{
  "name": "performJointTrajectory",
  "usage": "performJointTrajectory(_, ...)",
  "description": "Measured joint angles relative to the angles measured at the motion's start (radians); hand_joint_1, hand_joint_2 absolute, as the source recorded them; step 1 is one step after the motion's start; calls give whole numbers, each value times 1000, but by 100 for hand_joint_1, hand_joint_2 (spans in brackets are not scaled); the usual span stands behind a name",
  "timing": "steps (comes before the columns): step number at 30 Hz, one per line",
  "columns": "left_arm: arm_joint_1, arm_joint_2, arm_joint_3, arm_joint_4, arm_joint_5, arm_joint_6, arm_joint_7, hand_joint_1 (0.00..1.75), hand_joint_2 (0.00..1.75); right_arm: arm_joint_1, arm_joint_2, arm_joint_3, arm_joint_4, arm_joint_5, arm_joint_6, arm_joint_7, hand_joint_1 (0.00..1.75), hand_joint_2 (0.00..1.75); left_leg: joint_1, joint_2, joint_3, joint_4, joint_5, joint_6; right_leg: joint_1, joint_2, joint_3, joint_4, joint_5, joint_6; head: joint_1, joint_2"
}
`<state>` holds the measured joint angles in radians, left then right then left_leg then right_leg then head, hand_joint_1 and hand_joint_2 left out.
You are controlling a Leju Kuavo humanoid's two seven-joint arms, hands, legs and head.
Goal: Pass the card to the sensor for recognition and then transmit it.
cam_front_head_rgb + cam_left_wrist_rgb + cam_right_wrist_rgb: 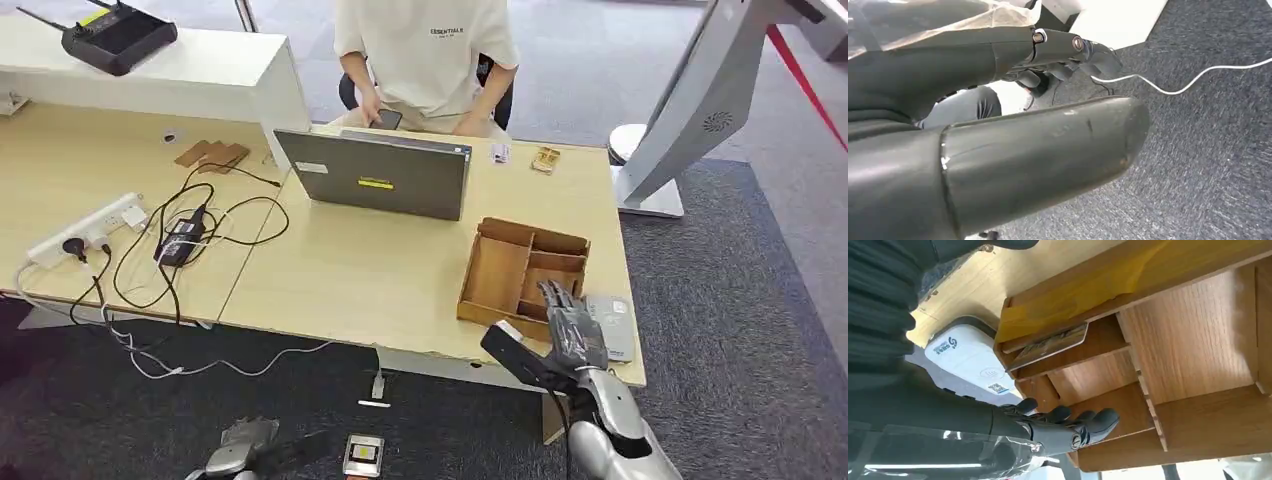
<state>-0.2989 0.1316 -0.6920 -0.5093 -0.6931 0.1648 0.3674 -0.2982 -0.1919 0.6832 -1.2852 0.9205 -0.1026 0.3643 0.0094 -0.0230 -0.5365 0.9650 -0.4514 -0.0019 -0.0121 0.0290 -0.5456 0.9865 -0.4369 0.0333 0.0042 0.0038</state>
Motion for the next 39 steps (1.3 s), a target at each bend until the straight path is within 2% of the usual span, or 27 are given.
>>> performJointTrajectory(18,0,-3,0,0,-8,-5,1,0,0,-3,-12,-7,45,-8,-110,-1,0,175,0,0,0,0,0,0,0,0,0,0,0,0,0,0)
performJointTrajectory(39,0,-4,0,0,-7,5,-2,0,0,-5,-15,-7,92,-8,-135,-4,0,175,0,0,0,0,0,0,0,0,0,0,0,0,0,0)
